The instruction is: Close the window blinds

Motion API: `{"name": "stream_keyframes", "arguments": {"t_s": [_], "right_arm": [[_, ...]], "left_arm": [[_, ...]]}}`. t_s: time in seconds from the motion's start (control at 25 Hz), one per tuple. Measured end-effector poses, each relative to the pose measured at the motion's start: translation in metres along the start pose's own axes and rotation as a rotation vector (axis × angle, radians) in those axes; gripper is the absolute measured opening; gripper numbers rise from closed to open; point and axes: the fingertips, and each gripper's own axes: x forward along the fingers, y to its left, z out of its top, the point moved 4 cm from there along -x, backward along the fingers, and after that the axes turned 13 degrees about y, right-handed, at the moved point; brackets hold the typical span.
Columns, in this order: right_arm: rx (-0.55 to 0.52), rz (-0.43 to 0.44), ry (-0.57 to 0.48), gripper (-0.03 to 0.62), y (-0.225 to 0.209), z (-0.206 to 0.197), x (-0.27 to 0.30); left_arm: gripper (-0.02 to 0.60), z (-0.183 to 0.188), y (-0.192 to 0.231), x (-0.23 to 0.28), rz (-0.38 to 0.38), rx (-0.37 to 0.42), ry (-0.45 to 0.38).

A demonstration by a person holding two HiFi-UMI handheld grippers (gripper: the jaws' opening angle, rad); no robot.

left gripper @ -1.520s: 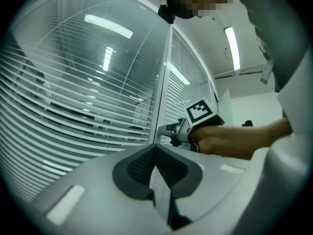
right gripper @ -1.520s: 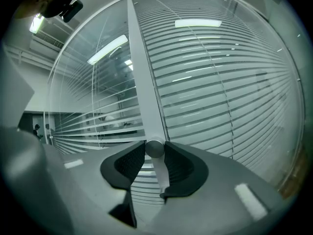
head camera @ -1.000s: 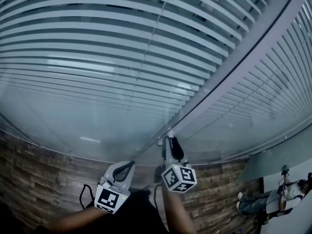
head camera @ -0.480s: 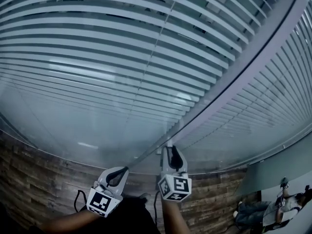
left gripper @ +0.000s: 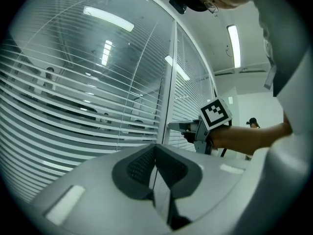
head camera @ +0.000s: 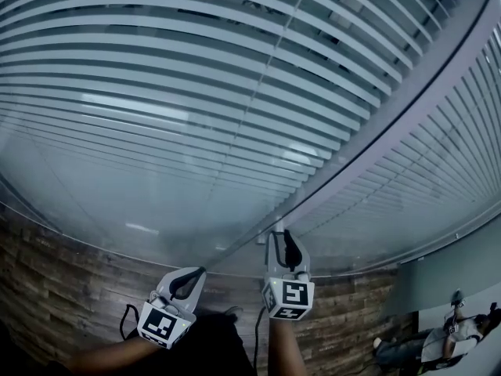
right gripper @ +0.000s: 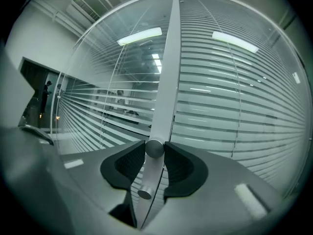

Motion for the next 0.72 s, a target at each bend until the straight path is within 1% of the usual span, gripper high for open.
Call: {"name": "stream_keyframes", "arguments": {"t_s": [0.2,0.4,0.56,0.72], "right_arm": [[-0.088,-0.056,0.005,0.126,0.006,-0.002,-0.004],[-0.172,-0.066,0.036,0.126,0.0,0.005,0.007],[-0.312,-0.102,0.078,0.126,0.006,0.002,0.0],[-0.398,-0.118,0.094,0.127,0.005,0.007,0.008]], "left_arm": [[-0.005,-0.006,0.003,-0.01,0.006,-0.006,-0.003],[-0.005,0.002,0.006,0.001,0.009,-0.025,-0.001],[-0.005,0.0,-0.001,-0.003,0.003,-0.027,-0.006],[-0.005,0.004,-0.004,0.006,-0.02,-0.021,-0.004]]}}
